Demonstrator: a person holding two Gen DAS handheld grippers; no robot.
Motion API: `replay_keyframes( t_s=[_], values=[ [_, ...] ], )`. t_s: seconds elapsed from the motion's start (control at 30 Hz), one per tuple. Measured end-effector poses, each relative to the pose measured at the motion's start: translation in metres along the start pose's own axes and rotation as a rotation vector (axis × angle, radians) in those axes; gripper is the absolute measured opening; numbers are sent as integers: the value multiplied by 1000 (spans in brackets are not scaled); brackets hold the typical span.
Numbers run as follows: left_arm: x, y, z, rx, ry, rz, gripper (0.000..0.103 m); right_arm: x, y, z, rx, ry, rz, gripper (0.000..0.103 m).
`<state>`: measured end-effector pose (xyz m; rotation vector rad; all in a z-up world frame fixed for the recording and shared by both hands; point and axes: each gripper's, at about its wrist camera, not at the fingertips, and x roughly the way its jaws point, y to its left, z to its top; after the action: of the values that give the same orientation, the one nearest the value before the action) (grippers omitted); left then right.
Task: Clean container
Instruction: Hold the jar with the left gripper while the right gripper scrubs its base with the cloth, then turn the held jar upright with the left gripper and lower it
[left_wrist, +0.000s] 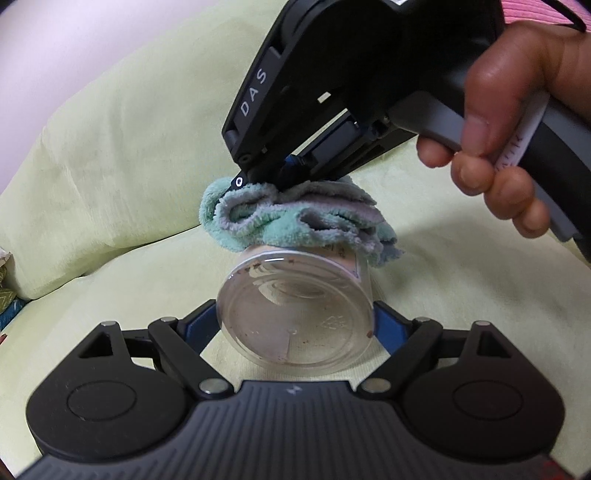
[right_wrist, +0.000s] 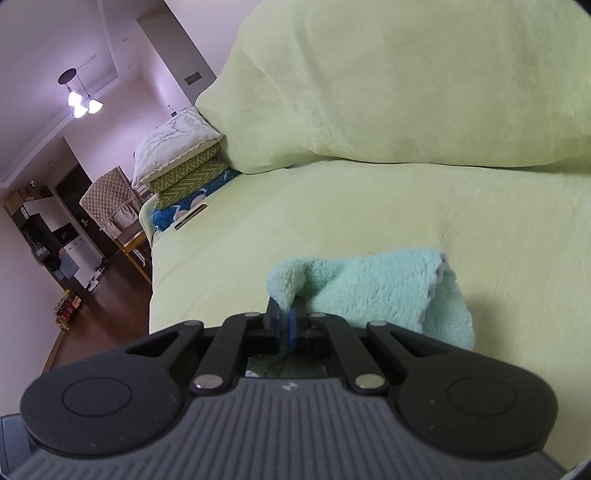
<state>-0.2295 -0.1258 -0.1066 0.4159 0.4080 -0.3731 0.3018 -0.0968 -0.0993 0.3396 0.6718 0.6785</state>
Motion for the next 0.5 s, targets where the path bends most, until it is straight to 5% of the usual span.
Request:
replay_keyframes(
  t_s=[0.5],
  values=[
    [-32,3,8,-51,-122,-69,88,-20,-45,8,244,-50,0,3]
  ],
)
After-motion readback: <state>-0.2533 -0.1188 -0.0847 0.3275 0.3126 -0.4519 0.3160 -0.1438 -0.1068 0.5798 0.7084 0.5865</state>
